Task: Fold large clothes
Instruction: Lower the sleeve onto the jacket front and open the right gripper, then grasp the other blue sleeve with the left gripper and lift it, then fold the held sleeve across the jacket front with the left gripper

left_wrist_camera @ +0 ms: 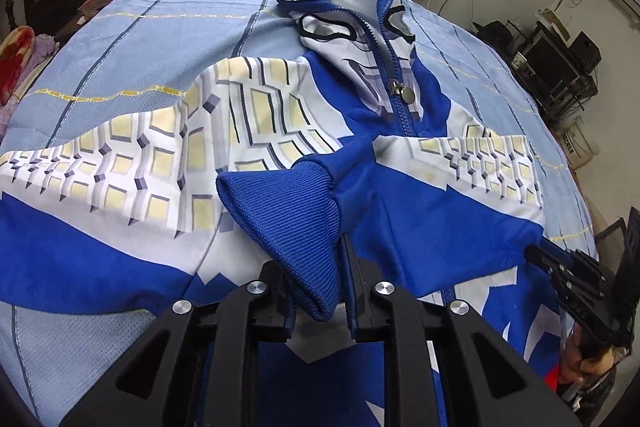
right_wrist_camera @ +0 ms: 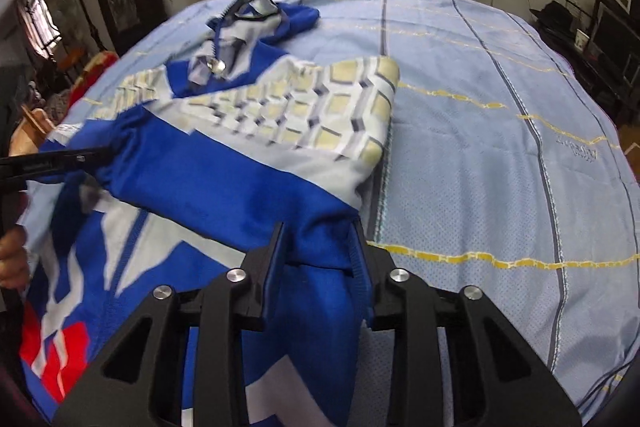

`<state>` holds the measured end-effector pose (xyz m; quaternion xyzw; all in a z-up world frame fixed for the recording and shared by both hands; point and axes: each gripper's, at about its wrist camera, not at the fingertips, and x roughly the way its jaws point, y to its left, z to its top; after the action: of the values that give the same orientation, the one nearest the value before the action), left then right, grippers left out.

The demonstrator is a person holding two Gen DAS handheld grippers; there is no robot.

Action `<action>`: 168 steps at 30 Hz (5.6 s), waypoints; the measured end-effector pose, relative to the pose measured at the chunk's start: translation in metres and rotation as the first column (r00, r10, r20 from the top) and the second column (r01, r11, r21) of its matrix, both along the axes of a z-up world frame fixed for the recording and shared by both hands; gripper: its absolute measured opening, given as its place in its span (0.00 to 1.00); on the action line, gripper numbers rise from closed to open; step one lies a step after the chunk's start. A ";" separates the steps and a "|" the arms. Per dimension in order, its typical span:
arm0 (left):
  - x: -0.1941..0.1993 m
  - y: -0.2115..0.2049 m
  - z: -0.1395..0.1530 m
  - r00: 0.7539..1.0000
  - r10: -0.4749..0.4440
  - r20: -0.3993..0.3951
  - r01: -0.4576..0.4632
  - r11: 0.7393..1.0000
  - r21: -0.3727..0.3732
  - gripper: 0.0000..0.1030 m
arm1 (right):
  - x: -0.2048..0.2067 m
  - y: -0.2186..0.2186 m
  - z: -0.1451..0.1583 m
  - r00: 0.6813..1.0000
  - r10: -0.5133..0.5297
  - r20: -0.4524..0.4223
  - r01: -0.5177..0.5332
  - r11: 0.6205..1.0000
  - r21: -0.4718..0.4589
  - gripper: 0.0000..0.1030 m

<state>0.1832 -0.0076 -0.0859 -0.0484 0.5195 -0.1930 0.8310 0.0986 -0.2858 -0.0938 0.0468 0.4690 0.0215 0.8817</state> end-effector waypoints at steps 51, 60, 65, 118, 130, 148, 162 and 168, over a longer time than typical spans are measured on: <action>0.003 0.020 0.025 0.982 0.133 0.134 -0.136 0.991 0.012 0.69 | 0.054 0.023 -0.003 0.997 0.053 -0.057 -0.043 0.987 0.154 0.60; -0.028 0.140 0.043 0.918 0.379 0.117 -0.389 0.918 0.074 0.72 | 0.050 0.009 0.001 0.998 0.008 -0.063 0.007 0.973 0.231 0.59; -0.050 0.197 0.049 0.844 0.520 0.131 -0.531 0.844 0.076 0.83 | 0.049 0.000 0.003 0.998 -0.019 -0.064 0.036 0.958 0.284 0.59; -0.025 0.191 0.050 0.736 0.651 0.187 -0.656 0.754 -0.040 0.04 | 0.031 -0.039 0.022 0.992 -0.129 -0.014 0.124 0.916 0.382 0.59; -0.044 0.050 0.108 0.841 0.293 0.455 -0.409 0.894 0.181 0.04 | 0.029 -0.047 0.025 0.989 -0.150 -0.009 0.141 0.906 0.400 0.59; -0.060 -0.133 0.002 0.945 -0.200 0.258 0.056 0.879 0.474 0.30 | 0.028 -0.063 0.027 0.983 -0.185 -0.012 0.173 0.889 0.424 0.60; -0.055 0.014 0.055 0.922 0.109 0.371 -0.219 0.938 0.269 0.83 | 0.012 0.030 0.059 0.977 0.067 0.202 -0.108 0.973 0.202 0.60; -0.009 0.061 0.028 0.916 0.281 0.286 -0.343 0.918 0.198 0.79 | 0.015 0.127 0.063 0.936 0.302 0.181 -0.304 0.953 -0.017 0.59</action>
<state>0.1741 0.0534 -0.0578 -0.0039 0.4151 0.0037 0.9098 0.1135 -0.1584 -0.0313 -0.0230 0.3880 0.1638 0.9067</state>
